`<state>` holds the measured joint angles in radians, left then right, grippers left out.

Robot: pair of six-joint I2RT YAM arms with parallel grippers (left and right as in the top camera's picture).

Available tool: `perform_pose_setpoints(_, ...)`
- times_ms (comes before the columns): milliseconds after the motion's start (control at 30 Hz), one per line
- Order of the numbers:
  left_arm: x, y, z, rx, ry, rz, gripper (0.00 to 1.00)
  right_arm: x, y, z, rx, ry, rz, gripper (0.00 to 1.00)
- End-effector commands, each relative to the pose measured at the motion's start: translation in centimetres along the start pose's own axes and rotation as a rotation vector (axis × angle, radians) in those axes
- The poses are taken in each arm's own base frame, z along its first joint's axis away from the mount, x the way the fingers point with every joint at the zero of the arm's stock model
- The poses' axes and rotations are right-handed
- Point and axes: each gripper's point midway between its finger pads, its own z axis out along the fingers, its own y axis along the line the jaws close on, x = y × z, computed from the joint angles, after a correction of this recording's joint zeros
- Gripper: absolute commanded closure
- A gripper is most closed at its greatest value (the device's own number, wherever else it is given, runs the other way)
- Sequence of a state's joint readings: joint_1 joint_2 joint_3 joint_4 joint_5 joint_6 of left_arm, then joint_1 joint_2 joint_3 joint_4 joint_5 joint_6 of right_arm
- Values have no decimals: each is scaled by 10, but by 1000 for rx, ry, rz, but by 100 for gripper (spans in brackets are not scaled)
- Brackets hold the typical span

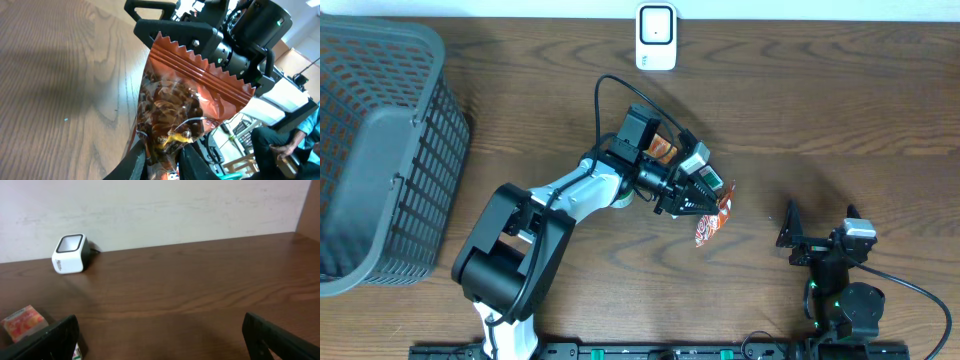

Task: Scan the item barcode
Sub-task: 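Carry the chocolate bar right of the bottle and release it, then retract the left gripper toward the basket side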

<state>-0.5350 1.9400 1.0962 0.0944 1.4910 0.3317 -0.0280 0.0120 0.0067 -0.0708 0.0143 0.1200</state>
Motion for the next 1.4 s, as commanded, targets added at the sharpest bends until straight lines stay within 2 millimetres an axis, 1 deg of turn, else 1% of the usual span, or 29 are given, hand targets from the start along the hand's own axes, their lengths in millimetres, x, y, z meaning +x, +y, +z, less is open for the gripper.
perform_pose_setpoints(0, 0, -3, 0, 32, -11, 83, 79, 1, 3, 0, -14, 2, -14, 1)
perform_pose_setpoints(100, -1, -2, 0, 28, -12, 105, 79, 1, 3, 0, -14, 2, -14, 1)
perform_pose_setpoints(200, 1, 8, -1, -27, 3, 106, 79, 1, 3, 0, -14, 2, -14, 1)
perform_pose_setpoints(267, 1, 13, -4, -57, 7, 114, 81, 1, 3, 0, -14, 2, -14, 1)
perform_pose_setpoints(300, 1, 14, -6, -60, 5, 127, 88, 1, 3, 0, -14, 2, -14, 1)
perform_pose_setpoints(333, 0, 14, -8, -62, 2, 133, 90, 1, 3, 0, -14, 2, -14, 1)
perform_pose_setpoints(400, -1, 12, -9, -49, -5, 140, 92, 1, 3, 0, -14, 2, -14, 1)
perform_pose_setpoints(500, -7, 3, -8, 9, -28, 181, 92, 1, 3, 0, -14, 2, -14, 1)
perform_pose_setpoints(667, -13, 1, -8, 20, -36, 239, 92, 1, 3, 0, -14, 2, -14, 1)
perform_pose_setpoints(767, -17, -5, -8, 53, -49, 283, 92, 1, 3, 0, -14, 2, -14, 1)
perform_pose_setpoints(967, -16, -8, -1, 70, -42, 296, 93, 1, 3, 0, -14, 2, -14, 1)
perform_pose_setpoints(1267, -16, -8, -1, 69, -42, 294, 92, 1, 3, 0, -14, 2, -14, 1)
perform_pose_setpoints(1300, -16, -7, -1, 68, -42, 292, 83, 1, 3, 0, -14, 2, -14, 1)
perform_pose_setpoints(1333, -16, -7, -1, 67, -42, 292, 60, 1, 3, 0, -14, 2, -14, 1)
perform_pose_setpoints(1367, -17, -7, -2, 66, -43, 292, 25, 1, 3, 0, -14, 2, -14, 1)
